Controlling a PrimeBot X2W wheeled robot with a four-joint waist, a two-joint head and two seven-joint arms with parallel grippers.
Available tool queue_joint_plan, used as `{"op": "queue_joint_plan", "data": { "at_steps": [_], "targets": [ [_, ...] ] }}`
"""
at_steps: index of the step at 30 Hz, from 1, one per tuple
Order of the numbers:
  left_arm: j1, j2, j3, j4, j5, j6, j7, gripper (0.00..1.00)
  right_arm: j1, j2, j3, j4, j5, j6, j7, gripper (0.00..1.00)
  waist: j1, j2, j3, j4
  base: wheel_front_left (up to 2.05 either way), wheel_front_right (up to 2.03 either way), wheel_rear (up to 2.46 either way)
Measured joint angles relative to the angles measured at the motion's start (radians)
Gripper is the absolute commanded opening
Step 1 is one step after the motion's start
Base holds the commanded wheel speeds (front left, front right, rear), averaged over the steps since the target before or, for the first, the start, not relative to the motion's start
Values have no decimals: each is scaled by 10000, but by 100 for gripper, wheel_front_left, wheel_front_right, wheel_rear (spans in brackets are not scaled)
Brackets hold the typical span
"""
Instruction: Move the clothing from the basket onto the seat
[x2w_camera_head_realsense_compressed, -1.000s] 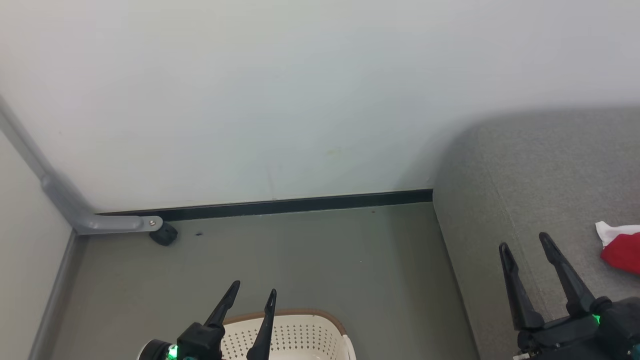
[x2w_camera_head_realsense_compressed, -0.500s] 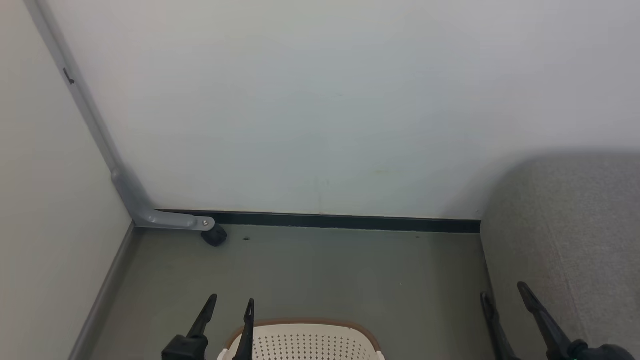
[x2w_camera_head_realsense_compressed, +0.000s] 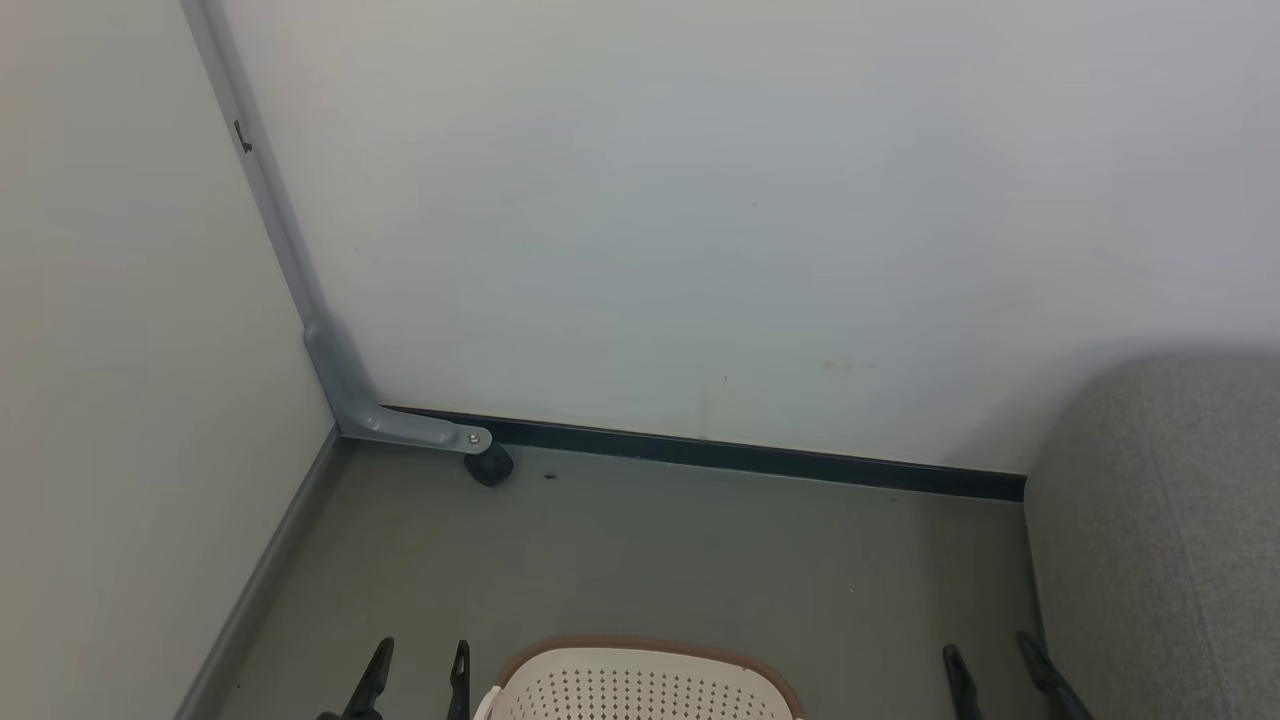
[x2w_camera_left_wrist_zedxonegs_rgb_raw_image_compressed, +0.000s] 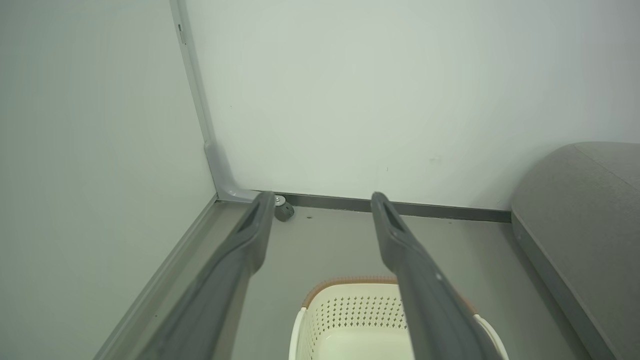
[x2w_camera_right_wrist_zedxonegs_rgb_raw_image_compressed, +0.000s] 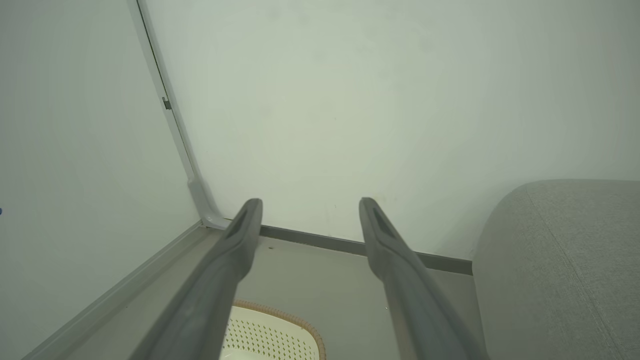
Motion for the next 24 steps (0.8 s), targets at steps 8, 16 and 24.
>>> {"op": "queue_joint_plan", "data": {
  "at_steps": [8, 16, 24],
  "targets": [
    [150, 15, -27, -123, 161, -29, 0, 100, 0, 104, -27, 267, 0, -171, 0, 100, 0, 0, -22, 68, 0, 0, 0],
    [150, -4, 56, -153, 165, -40, 0, 100, -7, 113, -40, 355, -2, -173, 0, 100, 0, 0, -53, 19, 0, 0, 0],
    [151, -23, 134, -188, 236, -194, 0, 100, -19, 117, -46, 414, -35, -171, 0, 100, 0, 0, -69, -48, 0, 0, 0]
  ]
}}
